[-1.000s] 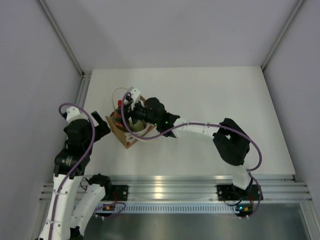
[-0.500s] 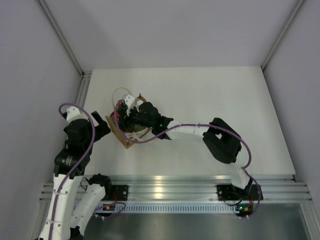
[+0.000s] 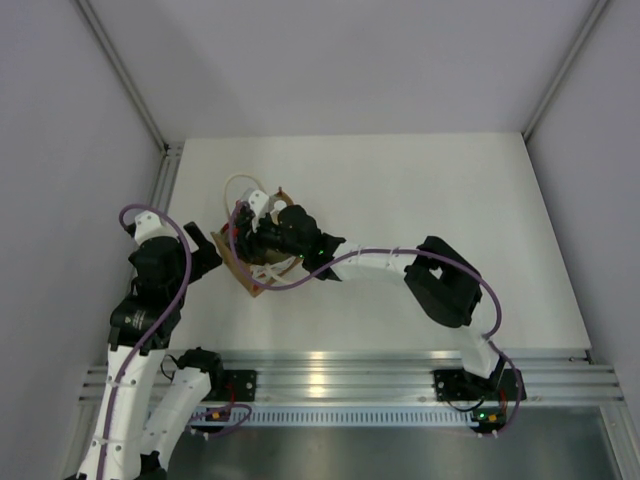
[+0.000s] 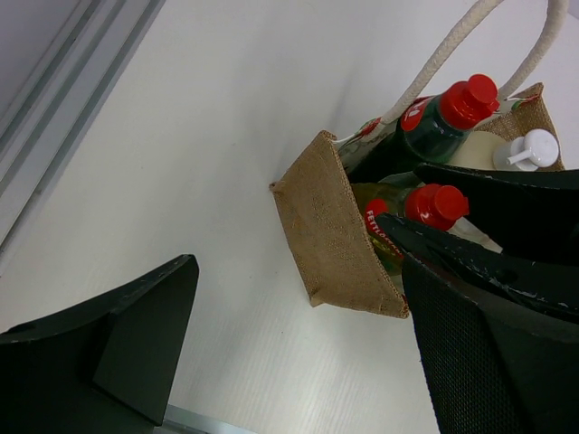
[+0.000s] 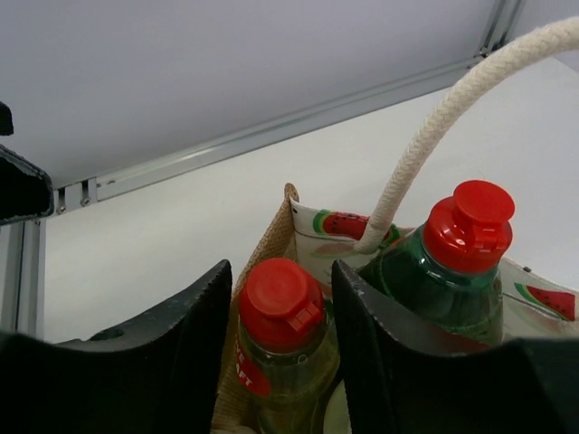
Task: Take the personal care products out of the canvas bag
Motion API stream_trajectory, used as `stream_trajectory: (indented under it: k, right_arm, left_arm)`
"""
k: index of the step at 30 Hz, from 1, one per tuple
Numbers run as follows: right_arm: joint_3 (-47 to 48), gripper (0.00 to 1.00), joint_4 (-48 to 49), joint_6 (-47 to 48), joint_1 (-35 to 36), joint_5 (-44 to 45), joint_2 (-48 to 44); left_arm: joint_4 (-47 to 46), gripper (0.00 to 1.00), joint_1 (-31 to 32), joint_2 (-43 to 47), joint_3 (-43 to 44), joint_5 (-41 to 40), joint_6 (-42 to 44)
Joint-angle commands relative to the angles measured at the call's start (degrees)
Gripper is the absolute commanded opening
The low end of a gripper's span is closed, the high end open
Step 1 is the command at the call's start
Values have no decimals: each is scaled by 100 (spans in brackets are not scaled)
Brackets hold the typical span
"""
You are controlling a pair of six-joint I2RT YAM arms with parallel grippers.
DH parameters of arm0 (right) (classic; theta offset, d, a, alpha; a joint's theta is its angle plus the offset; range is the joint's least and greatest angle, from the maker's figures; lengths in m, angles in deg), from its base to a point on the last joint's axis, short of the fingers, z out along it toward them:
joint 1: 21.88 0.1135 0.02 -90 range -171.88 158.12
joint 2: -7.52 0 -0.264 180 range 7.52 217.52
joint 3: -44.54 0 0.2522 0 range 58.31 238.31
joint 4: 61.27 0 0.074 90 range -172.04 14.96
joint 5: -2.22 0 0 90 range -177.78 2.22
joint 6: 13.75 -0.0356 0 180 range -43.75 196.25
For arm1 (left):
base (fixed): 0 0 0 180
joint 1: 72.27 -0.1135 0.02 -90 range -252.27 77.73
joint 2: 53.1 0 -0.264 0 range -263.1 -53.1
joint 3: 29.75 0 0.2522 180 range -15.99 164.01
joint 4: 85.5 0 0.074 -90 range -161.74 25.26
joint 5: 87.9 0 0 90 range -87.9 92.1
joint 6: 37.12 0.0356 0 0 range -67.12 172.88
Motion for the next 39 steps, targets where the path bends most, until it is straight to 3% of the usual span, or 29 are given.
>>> stream_trajectory:
  k: [1,7,13,20,25,27,39]
  right_arm:
    - [145,45,737,28,145,-77,22]
    - [145,31,755,73,136,-138,66]
    - [119,36,728,20,154,-138,163]
    - [66,35,781,55,154,-59,207]
    - [84,15,755,81,154,-77,181]
    - [92,0,746,160,162,-156,163]
    - [232,0,668,152,171,433,-329]
  left_arm:
    - [-278,98,1,-26,-48,37,19]
    - [-286,98,1,-35,-48,64,19]
    - [-286,98,1,-35,-48,81,28]
    - [-286,98,1,-26,-48,108,28]
    - [-286,98,1,-35,-48,108,36]
    - [-286,98,1,-35,-48,108,28]
    - [-286,98,1,35,-48,64,19]
